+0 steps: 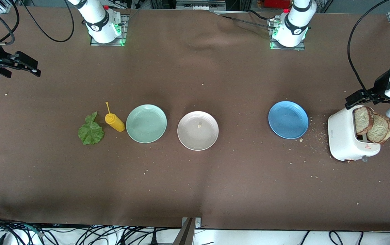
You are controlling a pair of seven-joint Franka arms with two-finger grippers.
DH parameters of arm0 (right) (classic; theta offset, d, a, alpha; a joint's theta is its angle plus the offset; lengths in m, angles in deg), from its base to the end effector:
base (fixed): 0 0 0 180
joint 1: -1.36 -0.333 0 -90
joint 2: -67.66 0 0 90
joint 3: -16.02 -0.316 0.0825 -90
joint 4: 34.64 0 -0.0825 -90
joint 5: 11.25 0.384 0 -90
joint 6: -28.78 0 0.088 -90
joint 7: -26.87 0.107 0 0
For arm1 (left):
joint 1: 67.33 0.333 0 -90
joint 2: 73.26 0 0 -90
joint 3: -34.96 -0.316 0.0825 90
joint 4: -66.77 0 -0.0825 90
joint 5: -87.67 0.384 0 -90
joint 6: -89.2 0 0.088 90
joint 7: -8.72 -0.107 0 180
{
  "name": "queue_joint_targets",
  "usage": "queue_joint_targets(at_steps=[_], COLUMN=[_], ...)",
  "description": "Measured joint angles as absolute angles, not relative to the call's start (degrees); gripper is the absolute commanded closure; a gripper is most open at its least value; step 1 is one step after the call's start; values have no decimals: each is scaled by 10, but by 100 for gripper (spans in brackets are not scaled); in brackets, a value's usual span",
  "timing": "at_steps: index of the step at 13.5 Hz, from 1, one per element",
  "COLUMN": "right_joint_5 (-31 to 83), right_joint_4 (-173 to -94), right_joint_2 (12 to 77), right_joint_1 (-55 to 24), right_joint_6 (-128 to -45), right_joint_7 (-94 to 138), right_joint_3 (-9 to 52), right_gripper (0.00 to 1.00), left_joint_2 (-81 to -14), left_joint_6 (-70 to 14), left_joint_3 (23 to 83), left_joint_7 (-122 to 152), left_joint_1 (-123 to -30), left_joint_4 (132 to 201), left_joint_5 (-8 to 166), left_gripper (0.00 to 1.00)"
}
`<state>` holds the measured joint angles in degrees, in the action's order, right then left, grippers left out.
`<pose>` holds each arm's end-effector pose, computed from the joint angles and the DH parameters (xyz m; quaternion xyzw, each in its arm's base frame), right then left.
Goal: Make sandwich in beige plate with both arms
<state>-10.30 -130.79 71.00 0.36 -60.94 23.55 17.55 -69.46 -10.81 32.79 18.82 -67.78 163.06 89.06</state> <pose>0.5336 -0.0036 0.6053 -0.9993 -0.0242 0.0267 0.0100 0.5833 0.0191 0.5497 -0.9948 -0.1008 -0.0003 0.0132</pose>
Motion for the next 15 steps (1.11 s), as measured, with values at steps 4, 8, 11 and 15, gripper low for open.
queue_joint_targets(at_steps=[4, 8, 11, 15], right_joint_5=[-103, -103, -103, -103], right_joint_4=[-1308, -1308, -1308, -1308], right_joint_2=[710, 710, 710, 710], right_joint_1=[3, 3, 3, 3], right_joint_6=[-609, -609, -609, -609], right_joint_7=[236, 236, 236, 236], right_joint_3=[175, 175, 175, 175], right_gripper=[0, 0, 0, 0], left_joint_2=[-690, -689, -688, -688], left_joint_6=[-108, -108, -108, -108], left_joint_3=[328, 328, 328, 329], left_joint_7=[188, 188, 188, 188], left_joint_1=[-678, -678, -678, -678], left_joint_4=[1631, 1631, 1631, 1631], left_joint_5=[891, 891, 891, 891], left_gripper=[0, 0, 0, 0])
